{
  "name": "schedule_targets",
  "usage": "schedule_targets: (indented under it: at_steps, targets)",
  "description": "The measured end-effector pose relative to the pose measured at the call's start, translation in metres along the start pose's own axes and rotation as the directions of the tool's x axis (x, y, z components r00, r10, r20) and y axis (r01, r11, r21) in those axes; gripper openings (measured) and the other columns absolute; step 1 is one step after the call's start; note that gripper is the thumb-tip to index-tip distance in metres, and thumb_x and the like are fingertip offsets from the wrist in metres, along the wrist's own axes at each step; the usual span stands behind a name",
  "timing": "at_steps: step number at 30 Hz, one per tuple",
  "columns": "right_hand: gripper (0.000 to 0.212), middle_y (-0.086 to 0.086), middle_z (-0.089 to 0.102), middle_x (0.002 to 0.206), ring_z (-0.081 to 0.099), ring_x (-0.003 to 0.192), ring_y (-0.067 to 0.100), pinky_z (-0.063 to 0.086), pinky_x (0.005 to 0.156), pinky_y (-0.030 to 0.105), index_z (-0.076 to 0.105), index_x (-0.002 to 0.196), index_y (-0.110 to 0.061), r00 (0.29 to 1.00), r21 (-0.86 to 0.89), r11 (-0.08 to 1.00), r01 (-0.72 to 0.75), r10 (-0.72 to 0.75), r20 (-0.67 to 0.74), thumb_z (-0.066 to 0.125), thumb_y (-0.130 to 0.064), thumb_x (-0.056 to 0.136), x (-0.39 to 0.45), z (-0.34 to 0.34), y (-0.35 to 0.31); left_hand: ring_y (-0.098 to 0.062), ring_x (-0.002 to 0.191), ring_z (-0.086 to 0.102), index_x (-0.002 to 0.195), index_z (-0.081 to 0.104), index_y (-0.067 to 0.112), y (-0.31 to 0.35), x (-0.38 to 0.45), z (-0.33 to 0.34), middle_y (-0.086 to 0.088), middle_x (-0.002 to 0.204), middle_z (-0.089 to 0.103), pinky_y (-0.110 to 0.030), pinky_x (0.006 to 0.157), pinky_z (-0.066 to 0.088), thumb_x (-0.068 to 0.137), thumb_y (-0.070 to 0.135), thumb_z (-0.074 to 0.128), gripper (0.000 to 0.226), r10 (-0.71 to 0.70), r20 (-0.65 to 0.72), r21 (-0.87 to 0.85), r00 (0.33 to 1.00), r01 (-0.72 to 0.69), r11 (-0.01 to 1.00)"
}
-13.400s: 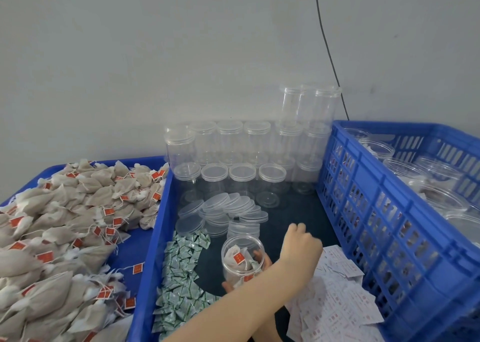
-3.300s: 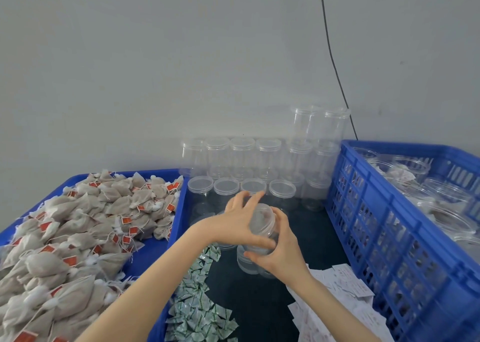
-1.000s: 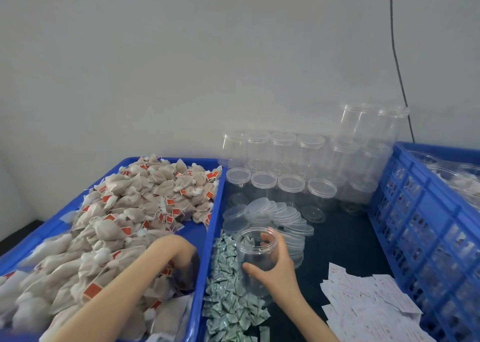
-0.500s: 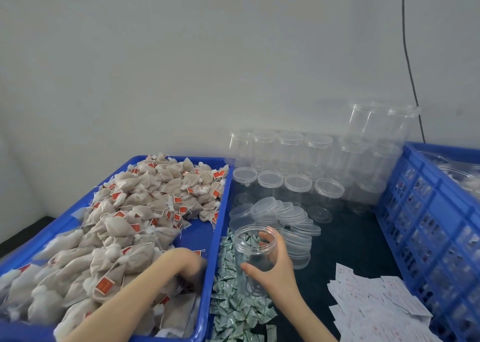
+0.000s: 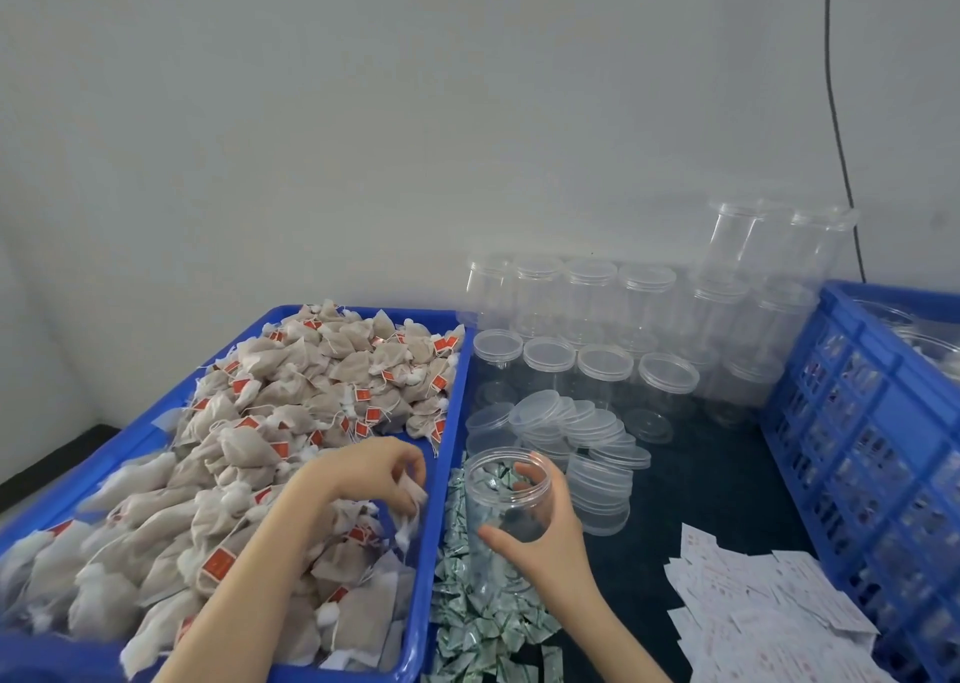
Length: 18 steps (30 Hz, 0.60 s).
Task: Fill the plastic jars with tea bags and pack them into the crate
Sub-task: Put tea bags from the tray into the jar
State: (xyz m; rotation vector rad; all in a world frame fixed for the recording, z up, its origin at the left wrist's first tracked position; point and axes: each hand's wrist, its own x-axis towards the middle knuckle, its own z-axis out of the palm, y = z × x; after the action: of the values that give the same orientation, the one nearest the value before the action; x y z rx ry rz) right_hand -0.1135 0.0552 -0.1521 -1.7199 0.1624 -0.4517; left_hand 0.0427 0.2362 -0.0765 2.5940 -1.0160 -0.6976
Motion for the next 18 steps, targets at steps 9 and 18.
schedule_targets:
  at_steps: [9, 18]
  targets:
    - [0.094, -0.04, 0.052, 0.119, 0.05, 0.116, -0.015, 0.04, 0.088, 0.001, 0.045, 0.131, -0.03, 1.0, 0.005, 1.0, -0.006, 0.006, 0.031, 0.086, -0.05, 0.049, 0.001, 0.005, 0.003, -0.005, 0.073, 0.058, 0.091, 0.067, 0.03, -0.013, -0.025, -0.018, 0.004, 0.092, 0.068, -0.016, 0.064, 0.047, 0.084, 0.015, 0.069, 0.017, 0.055, -0.073, -0.372, 0.996, -0.079, 0.925]
    - [0.088, -0.033, 0.056, 0.12, 0.053, 0.118, -0.007, 0.042, 0.092, 0.006, 0.043, 0.131, -0.038, 0.998, -0.011, 1.0, -0.001, 0.002, 0.068, 0.088, -0.039, 0.056, 0.001, 0.013, 0.001, -0.001, 0.081, 0.065, 0.097, 0.069, 0.031, 0.027, -0.022, -0.02, 0.009, 0.094, 0.07, -0.014, 0.068, 0.052, 0.088, 0.007, 0.062, 0.027, 0.091, -0.471, -0.632, 0.877, -0.407, 0.66]
